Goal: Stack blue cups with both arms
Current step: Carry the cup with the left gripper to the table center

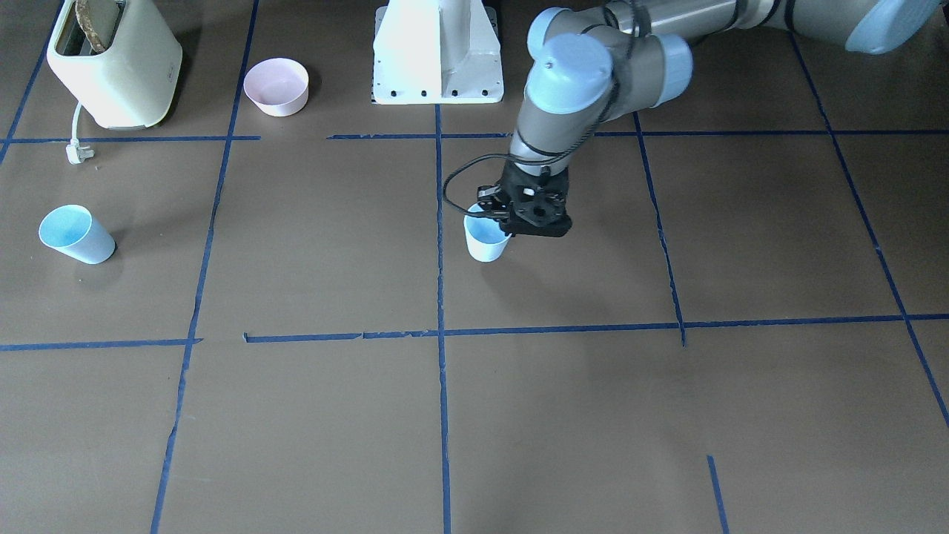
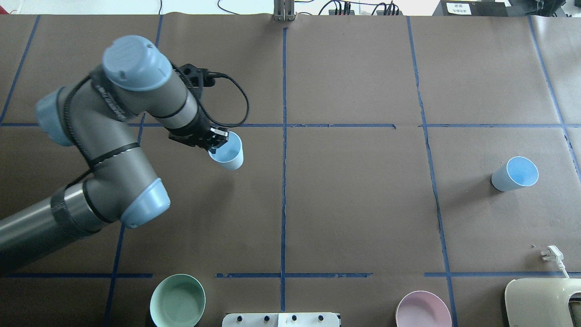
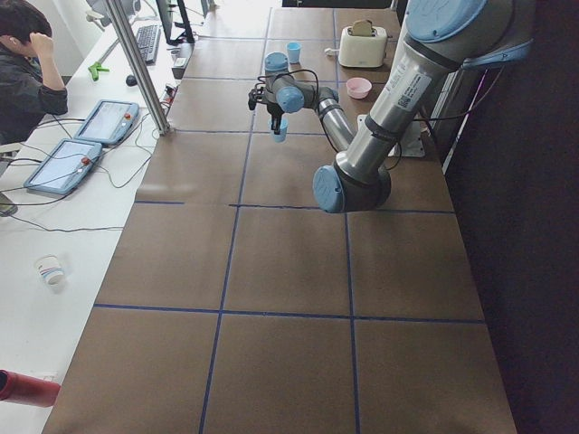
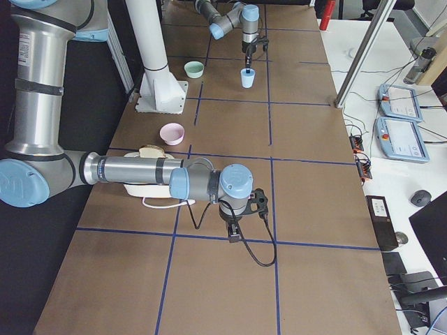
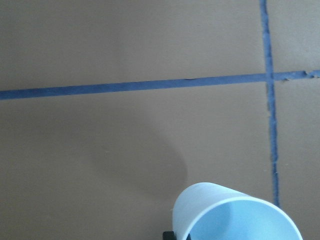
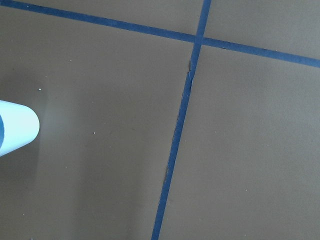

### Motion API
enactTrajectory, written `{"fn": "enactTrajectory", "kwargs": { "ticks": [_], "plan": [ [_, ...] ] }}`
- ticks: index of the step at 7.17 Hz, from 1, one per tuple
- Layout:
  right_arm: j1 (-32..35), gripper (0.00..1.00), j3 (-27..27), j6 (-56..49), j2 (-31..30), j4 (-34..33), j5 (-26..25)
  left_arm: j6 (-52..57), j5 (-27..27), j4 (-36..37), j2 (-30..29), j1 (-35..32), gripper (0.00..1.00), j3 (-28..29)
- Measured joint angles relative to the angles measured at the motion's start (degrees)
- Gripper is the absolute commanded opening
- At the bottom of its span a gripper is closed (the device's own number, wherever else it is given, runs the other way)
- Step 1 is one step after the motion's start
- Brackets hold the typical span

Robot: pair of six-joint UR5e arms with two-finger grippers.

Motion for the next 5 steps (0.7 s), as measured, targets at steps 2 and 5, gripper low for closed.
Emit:
{"fn": "enactTrajectory", "kwargs": {
  "ticks": [2,5],
  "plan": [
    [0.0,1.00,0.0,0.0,0.0,0.0,0.0,-1.9,2.8,-4.0,-2.9,3.2,0.42,5.1],
    [0.0,1.00,-0.1,0.0,0.0,0.0,0.0,-1.8,4.0,-5.2,-3.1,4.5,1.00,6.1]
  ]
}}
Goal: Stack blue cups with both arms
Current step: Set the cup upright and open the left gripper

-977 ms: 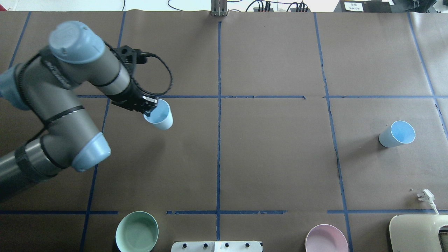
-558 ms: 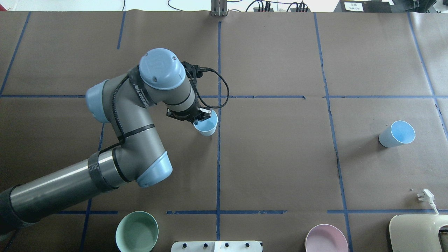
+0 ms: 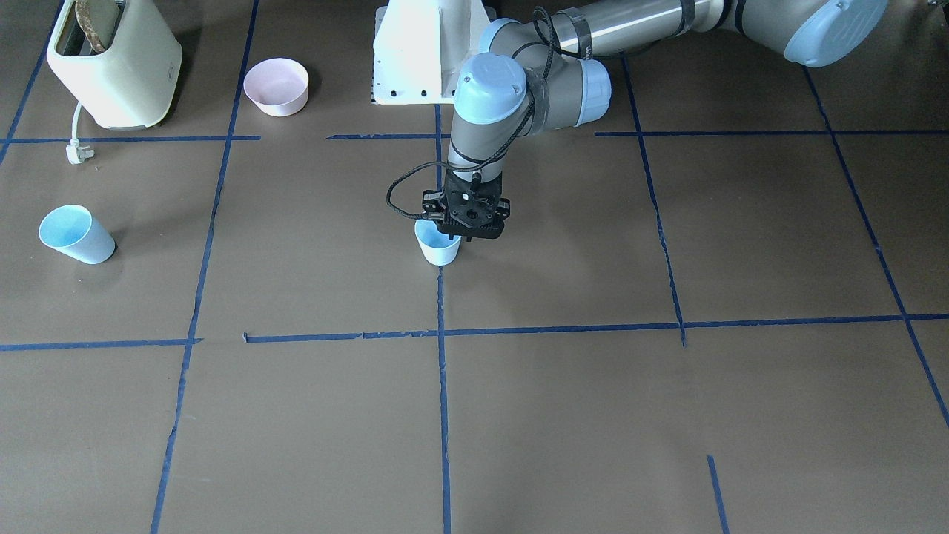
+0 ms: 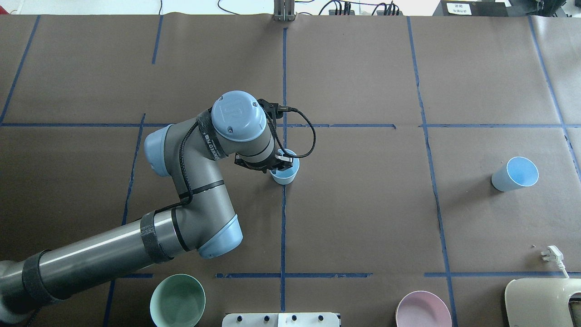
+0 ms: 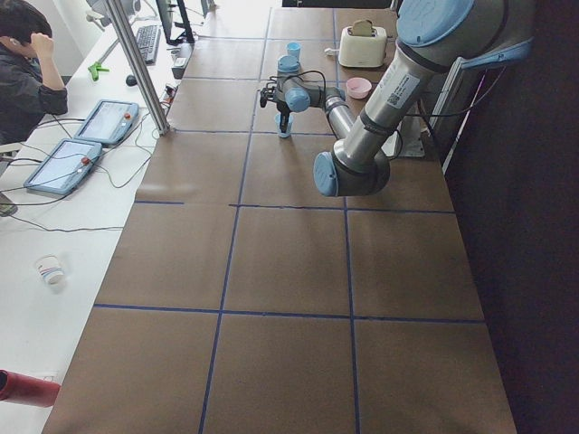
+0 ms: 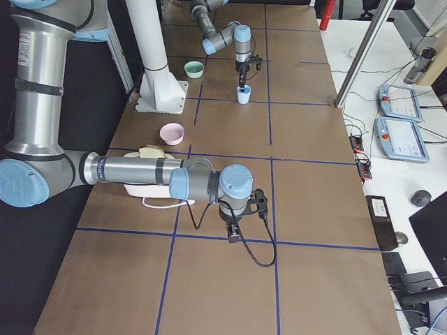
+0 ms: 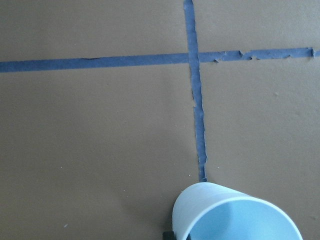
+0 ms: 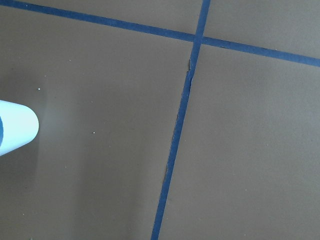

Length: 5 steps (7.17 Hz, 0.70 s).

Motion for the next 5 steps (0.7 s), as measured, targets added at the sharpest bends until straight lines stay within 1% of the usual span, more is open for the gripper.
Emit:
{"fn": "enactTrajectory", "kwargs": {
  "ticks": [2,3,4,5],
  "plan": [
    [0.0,1.00,0.0,0.0,0.0,0.0,0.1,0.2,-0.1,0.5,0.0,-0.5,1.00,-1.6],
    [0.0,1.00,0.1,0.0,0.0,0.0,0.1,0.2,-0.6,2.1,0.1,-1.5,1.00,-3.4],
    [0.0,1.00,0.1,-0.1,0.0,0.0,0.1,1.6,-2.1,5.2,1.2,-3.1,1.00,-6.4],
    [-0.1,1.00,0.0,-0.1,0.1,0.9,0.1,5.9,-4.5,7.9,5.1,-5.7,1.00,-11.2]
  ]
}}
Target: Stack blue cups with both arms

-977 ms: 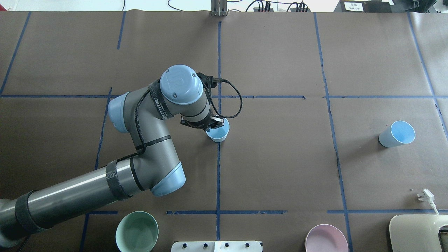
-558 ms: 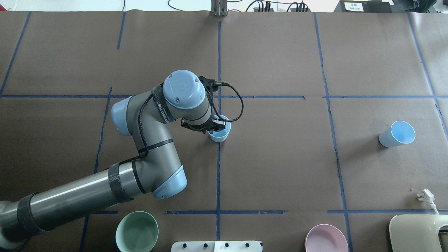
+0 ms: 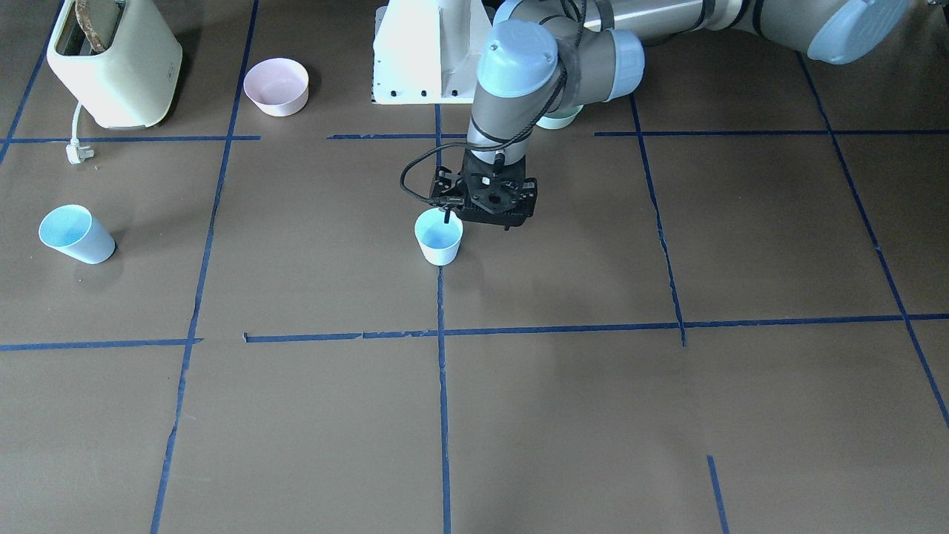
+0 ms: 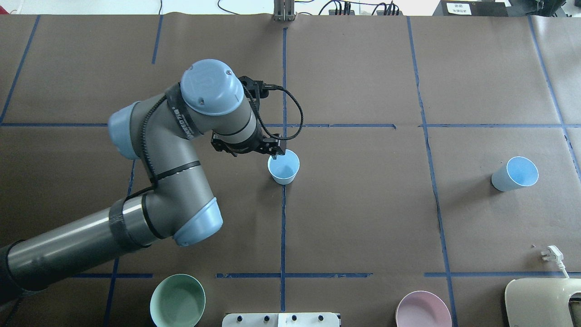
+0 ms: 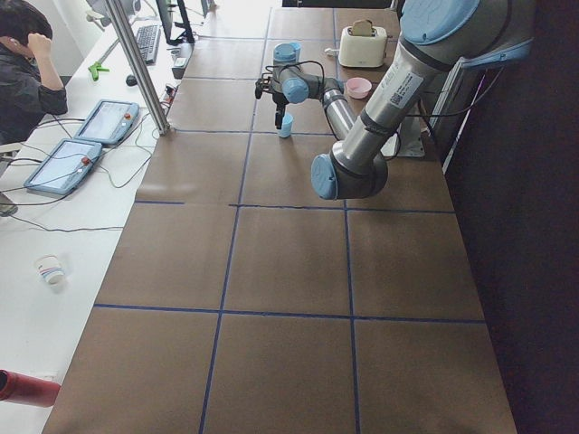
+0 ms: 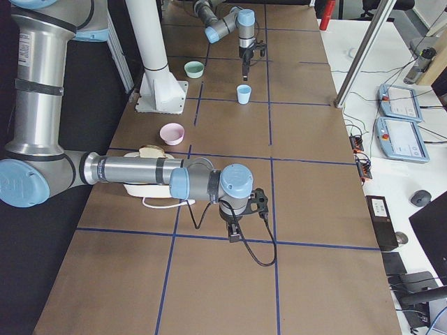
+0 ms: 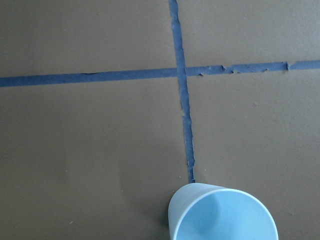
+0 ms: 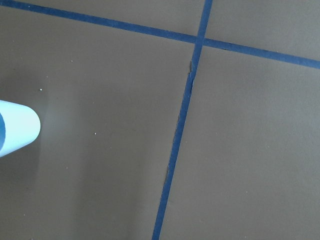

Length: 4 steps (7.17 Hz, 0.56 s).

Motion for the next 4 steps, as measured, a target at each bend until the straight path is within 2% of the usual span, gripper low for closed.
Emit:
{"fn": "enactTrajectory", "kwargs": {
  "ticks": [2,4],
  "plan": [
    [-0.1,1.00,-0.1,0.2,0.2,3.0,0.2,14.1,-5.7,1.5,11.5,-7.9,1.00,-8.1],
    [-0.5,1.00,-0.1,1.9,1.3,4.7,0.8,34.6,-14.0,1.1,24.8,-21.5,1.00,-10.6]
  ]
}}
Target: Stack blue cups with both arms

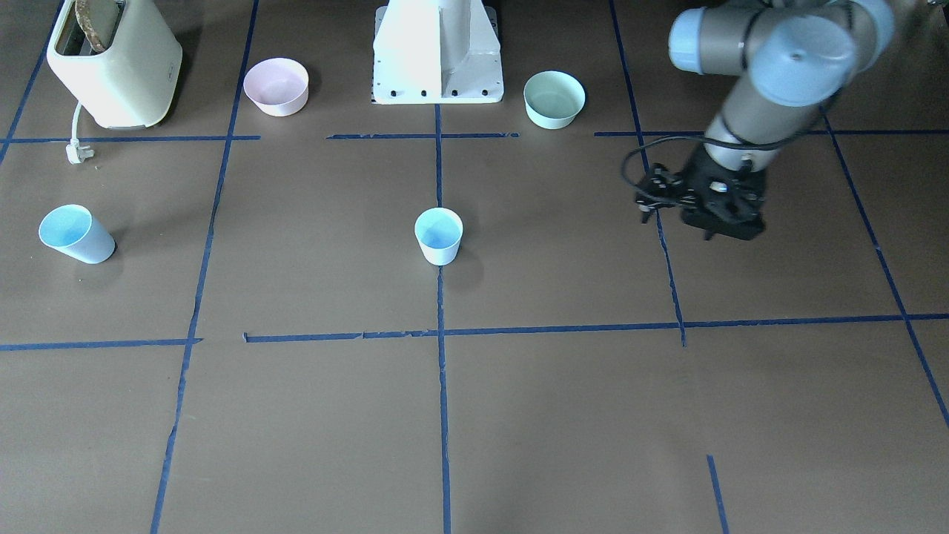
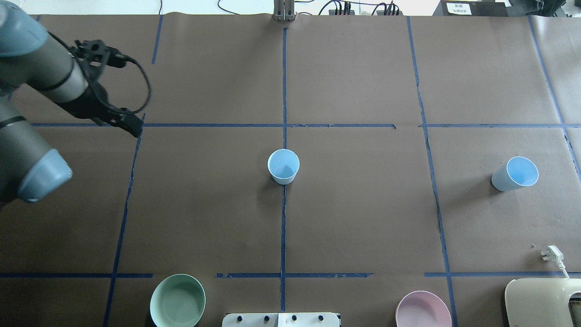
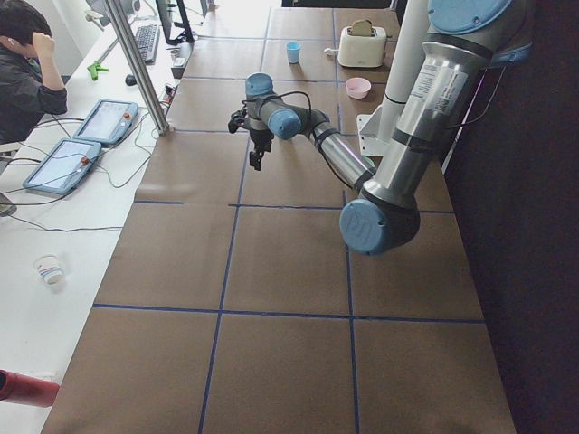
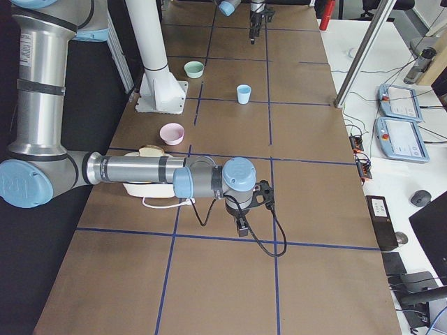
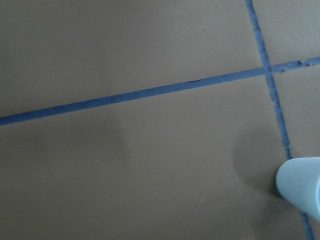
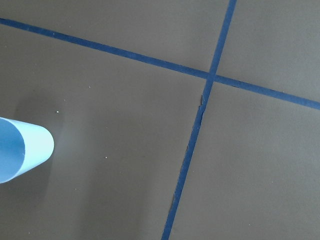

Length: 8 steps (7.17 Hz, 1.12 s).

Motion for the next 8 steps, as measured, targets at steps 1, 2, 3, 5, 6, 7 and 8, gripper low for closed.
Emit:
{"fn": "enactTrajectory", "kwargs": {
  "ticks": [1,2,3,5,6,7,8],
  "plan": [
    [-0.8,1.00,0.0,2.3,0.3,0.3,0.1,11.3,-4.1,0.1,6.1,-7.9,1.00,0.3],
    [-1.8,1.00,0.1,3.8,0.5,0.4,0.1,20.7,-6.8,0.3,11.6,-15.7,1.00,0.9],
    [-2.5,1.00,0.1,5.0,0.8,0.5,0.1,26.6,-8.3,0.6,16.9,-22.3,1.00,1.3],
    [-3.6,1.00,0.2,7.6,1.6,0.5,0.0,30.3,-10.6,0.6,25.9,-29.9,1.00,1.5],
    [-4.9,1.00,0.7,10.4,2.0,0.6,0.0,30.8,-11.1,0.2,28.7,-31.2,1.00,1.5],
    [-7.5,1.00,2.0,15.8,2.3,1.4,-0.1,30.9,-11.3,0.0,30.0,-31.7,1.00,1.6],
    [-10.3,1.00,3.0,22.0,2.1,4.2,-0.4,30.9,-11.4,-0.1,30.3,-31.9,1.00,1.7]
  ]
}}
